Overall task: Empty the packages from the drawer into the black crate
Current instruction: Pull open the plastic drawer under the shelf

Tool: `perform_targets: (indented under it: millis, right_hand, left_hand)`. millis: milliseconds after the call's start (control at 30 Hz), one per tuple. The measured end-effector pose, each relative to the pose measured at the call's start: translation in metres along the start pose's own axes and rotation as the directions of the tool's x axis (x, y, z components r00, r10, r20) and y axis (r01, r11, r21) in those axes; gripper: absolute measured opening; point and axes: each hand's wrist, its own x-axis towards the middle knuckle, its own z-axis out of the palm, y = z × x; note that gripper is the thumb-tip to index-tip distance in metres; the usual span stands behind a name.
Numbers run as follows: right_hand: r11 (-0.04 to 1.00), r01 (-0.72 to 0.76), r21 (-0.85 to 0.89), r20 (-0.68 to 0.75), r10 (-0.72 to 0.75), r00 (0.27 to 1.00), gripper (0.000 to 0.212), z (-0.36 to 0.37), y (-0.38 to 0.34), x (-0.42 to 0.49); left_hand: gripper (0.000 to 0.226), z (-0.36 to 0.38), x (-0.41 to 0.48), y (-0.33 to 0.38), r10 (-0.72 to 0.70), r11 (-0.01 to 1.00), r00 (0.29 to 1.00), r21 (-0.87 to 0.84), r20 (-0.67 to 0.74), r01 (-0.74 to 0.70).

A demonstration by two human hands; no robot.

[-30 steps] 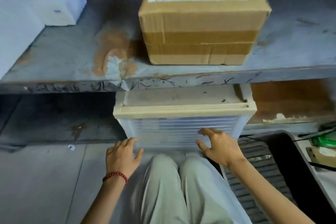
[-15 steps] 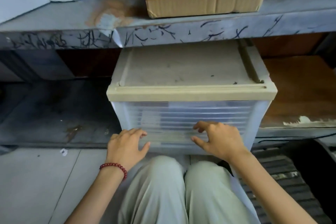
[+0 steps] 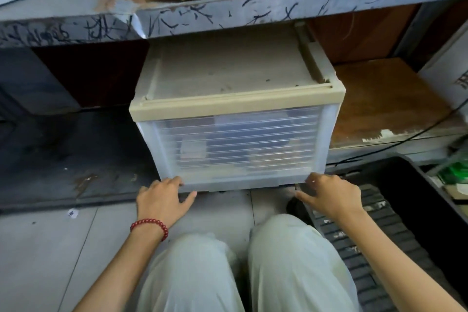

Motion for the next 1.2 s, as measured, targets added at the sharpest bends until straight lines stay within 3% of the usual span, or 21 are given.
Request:
perform_targets:
  millis: [200,367,467,733,900,1200]
  right_hand:
    - [0.954,-0.233,0.190,0.102,0.217,0.971,0.081,0.020,0.018,0.007]
    - [0.848,-0.194,0.494,0.063,0.188,0.980,0.090,0.030,0.014,0.025]
    - [0.788,-0.183,0.588,0.045,0.194,0.980,0.088,0.036,0.010,0.030]
    - [0.782,-0.137,0.608,-0.014,0.183,0.983,0.093,0.037,0.018,0.009]
    - [0.821,-0.074,0.567,-0.086,0.148,0.985,0.102,0.033,0.022,-0.024]
    - [0.842,-0.005,0.540,-0.182,0.123,0.976,0.095,0.002,0.037,-0.073]
  left_hand:
    - [0.069,0.029,0.003,-0.022,-0.165,0.986,0.983,0.016,0.084,0.164]
    - [0.095,0.043,0.020,-0.018,-0.257,0.933,0.966,-0.251,0.036,0.258]
    - [0.110,0.050,0.025,-0.014,-0.283,0.898,0.957,-0.332,0.068,0.290]
    - [0.121,0.052,0.009,-0.015,-0.246,0.817,0.966,-0.520,0.079,0.250]
    - [0.117,0.043,-0.025,-0.026,-0.220,0.810,0.975,-0.554,0.020,0.194]
    - [0.104,0.010,-0.075,-0.038,-0.166,0.767,0.985,-0.635,-0.052,0.095]
